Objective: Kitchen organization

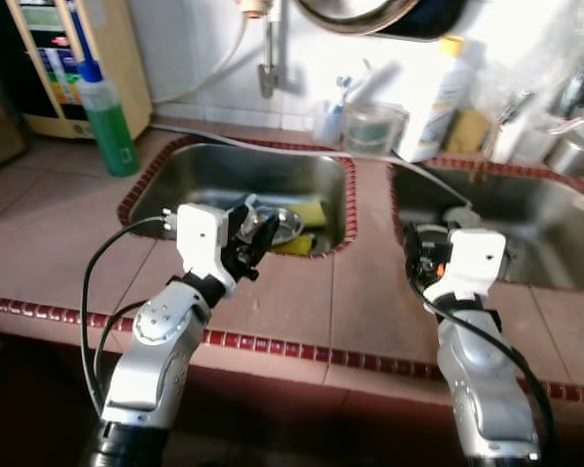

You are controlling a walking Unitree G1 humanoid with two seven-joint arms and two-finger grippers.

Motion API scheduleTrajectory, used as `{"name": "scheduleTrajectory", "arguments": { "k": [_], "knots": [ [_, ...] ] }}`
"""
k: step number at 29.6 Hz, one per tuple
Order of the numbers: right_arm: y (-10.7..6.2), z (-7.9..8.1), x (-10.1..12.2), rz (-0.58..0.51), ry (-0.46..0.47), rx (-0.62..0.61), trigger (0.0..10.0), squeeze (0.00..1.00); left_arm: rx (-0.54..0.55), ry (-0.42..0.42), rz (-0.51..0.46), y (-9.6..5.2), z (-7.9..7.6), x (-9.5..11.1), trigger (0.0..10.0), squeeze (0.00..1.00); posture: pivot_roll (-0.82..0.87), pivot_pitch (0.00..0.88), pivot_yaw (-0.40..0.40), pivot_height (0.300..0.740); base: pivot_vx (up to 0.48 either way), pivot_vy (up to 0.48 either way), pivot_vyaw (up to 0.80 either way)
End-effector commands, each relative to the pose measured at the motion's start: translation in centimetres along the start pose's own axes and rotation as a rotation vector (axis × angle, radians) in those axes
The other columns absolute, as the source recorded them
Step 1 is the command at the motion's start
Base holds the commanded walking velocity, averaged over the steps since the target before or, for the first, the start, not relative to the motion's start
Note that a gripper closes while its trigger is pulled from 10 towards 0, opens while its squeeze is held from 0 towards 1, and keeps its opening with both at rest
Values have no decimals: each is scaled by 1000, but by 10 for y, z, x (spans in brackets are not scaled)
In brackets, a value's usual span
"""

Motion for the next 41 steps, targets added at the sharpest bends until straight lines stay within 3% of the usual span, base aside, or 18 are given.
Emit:
{"name": "scheduleTrajectory", "arguments": {
  "k": [1, 15, 33, 41],
  "knots": [
    [-1, 2, 5, -11, 9, 5, 10000, 0, -17, 11, -7, 3, -3, 6, 10000, 0, -104, 48, -2, 703, 0, 0, 0],
    [-2, 1, 4, -7, 8, 2, 10000, 0, -20, 9, -2, 3, -4, 5, 10000, 0, -107, 54, 0, 703, 0, 0, 0],
    [-3, 2, 3, -3, 6, 8, 10000, 0, -22, 8, 0, 3, -5, 4, 10000, 0, -107, 51, -4, 703, -279, 0, 0],
    [-3, 3, 3, -4, 5, 10, 10000, 0, -33, 0, -9, 4, -6, 5, 10000, 0, -107, 45, -4, 703, 0, 0, 0]
  ]
}}
Point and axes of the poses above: a point about 5 cm out from each wrist's last joint towards the gripper, its own y axis pointing out of the wrist towards the gripper, its own x axis along the axis of the wrist's last joint, z = x × y, the point moved 5 cm from there along y, pointing out of the wrist towards the gripper, and after that the axes turned 15 degrees about -y, right-handed, at the moved point
